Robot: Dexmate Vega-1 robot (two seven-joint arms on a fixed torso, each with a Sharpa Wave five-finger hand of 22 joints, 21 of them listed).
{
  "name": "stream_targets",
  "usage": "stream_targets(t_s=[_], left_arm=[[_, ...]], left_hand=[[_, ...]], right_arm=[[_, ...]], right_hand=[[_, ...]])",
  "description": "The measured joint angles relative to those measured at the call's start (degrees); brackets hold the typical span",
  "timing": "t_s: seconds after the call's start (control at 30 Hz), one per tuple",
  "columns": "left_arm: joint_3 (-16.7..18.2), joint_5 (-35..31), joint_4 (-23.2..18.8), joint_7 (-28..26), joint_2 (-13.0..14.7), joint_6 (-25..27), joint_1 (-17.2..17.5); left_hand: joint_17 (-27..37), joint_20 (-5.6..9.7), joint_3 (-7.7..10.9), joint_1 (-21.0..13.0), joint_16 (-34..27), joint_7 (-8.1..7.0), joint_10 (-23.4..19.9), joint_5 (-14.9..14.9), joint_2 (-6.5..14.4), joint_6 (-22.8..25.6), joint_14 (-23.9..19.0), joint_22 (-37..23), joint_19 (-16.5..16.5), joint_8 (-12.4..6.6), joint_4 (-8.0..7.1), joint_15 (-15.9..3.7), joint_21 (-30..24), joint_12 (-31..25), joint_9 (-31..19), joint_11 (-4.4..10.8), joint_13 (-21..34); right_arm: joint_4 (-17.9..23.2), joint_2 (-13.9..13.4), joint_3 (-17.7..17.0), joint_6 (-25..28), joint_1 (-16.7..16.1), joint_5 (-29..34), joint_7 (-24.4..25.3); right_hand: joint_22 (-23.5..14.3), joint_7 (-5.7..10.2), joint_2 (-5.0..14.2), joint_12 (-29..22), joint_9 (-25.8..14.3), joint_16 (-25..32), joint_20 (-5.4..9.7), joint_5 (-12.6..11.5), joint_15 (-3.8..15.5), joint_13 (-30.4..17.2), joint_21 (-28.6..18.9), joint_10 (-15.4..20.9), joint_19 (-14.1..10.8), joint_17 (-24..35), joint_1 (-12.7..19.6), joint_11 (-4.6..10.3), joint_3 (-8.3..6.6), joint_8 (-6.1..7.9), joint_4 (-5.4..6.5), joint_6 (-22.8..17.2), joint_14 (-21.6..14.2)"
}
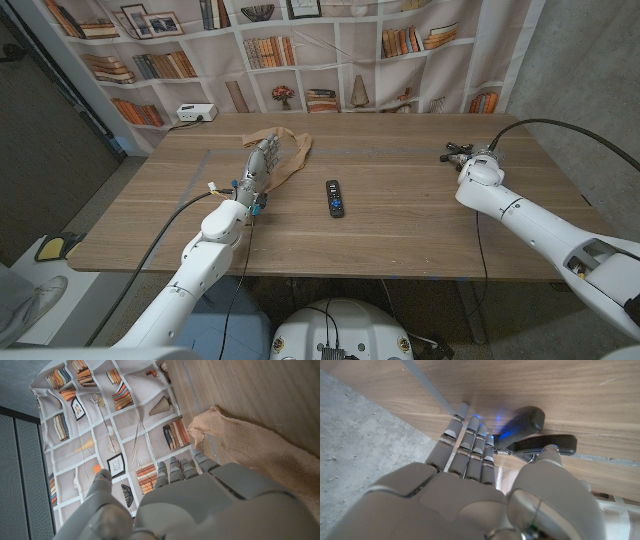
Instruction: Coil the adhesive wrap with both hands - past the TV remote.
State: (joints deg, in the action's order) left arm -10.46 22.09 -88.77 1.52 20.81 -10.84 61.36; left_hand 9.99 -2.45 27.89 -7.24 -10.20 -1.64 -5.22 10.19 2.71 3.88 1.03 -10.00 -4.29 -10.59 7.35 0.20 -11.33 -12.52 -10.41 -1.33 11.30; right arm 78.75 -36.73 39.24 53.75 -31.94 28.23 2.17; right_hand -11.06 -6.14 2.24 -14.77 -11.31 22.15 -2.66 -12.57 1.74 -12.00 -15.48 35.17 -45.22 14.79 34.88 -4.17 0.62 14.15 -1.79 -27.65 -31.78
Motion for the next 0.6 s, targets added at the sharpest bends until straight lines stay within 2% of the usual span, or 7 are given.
stream_targets(t_s=[0.27, 0.4, 0.5, 0.6], left_arm=[[-0.03, -0.28, 0.04, -0.09, -0.08, 0.05, -0.03], [-0.05, -0.33, 0.09, -0.1, -0.13, 0.08, -0.08], [-0.06, -0.37, 0.14, -0.14, -0.19, 0.1, -0.12], [-0.07, -0.39, 0.24, -0.16, -0.25, 0.11, -0.16]], left_hand=[[0.0, 0.0, 0.0, 0.0, 0.0, 0.0, 0.0, 0.0, 0.0, 0.0, 0.0, 0.0, 0.0, 0.0, 0.0, 0.0, 0.0, 0.0, 0.0, 0.0, 0.0], [0.0, 0.0, 0.0, 0.0, 0.0, 0.0, 0.0, 0.0, 0.0, 0.0, 0.0, 0.0, 0.0, 0.0, 0.0, 0.0, 0.0, 0.0, 0.0, 0.0, 0.0], [0.0, 0.0, 0.0, 0.0, 0.0, 0.0, 0.0, 0.0, 0.0, 0.0, 0.0, 0.0, 0.0, 0.0, 0.0, 0.0, 0.0, 0.0, 0.0, 0.0, 0.0], [0.0, 0.0, 0.0, 0.0, 0.0, 0.0, 0.0, 0.0, 0.0, 0.0, 0.0, 0.0, 0.0, 0.0, 0.0, 0.0, 0.0, 0.0, 0.0, 0.0, 0.0]], right_arm=[[-1.84, 0.44, 0.9, -0.02, 1.28, -0.07, -1.06], [-2.38, 0.53, 1.42, -0.01, 1.8, 0.05, -1.72], [-2.91, 0.6, 2.1, 0.01, 2.29, 0.51, -2.24], [-3.4, 0.66, 3.1, 0.07, 2.85, 1.27, -2.86]], right_hand=[[-0.16, -0.29, 0.5, 0.0, 0.0, 0.0, 0.3, 0.0, -0.19, 0.0, -0.29, 0.64, -0.32, 0.27, -0.5, -0.19, 0.23, 0.0, 0.25, -0.58, -0.62], [-0.09, 0.2, 1.14, 0.0, 0.0, 0.0, 0.35, -0.06, 0.41, -0.14, -0.55, 1.66, -1.16, 0.26, 0.15, -0.39, -0.26, 0.0, 0.37, -2.07, -1.23], [-0.26, 0.69, 2.25, 0.0, 0.0, 0.0, 0.92, -0.44, 0.6, -0.14, -0.66, 2.62, -1.74, 0.37, 2.18, -0.05, -1.53, 0.0, -0.91, -3.21, -2.02], [-0.27, 1.14, 2.11, 0.0, 0.0, 0.45, 0.94, -0.38, 1.02, -0.14, -1.11, 3.76, -1.75, 0.65, 6.3, 0.7, -2.78, 0.0, -3.46, -3.8, -2.45]])
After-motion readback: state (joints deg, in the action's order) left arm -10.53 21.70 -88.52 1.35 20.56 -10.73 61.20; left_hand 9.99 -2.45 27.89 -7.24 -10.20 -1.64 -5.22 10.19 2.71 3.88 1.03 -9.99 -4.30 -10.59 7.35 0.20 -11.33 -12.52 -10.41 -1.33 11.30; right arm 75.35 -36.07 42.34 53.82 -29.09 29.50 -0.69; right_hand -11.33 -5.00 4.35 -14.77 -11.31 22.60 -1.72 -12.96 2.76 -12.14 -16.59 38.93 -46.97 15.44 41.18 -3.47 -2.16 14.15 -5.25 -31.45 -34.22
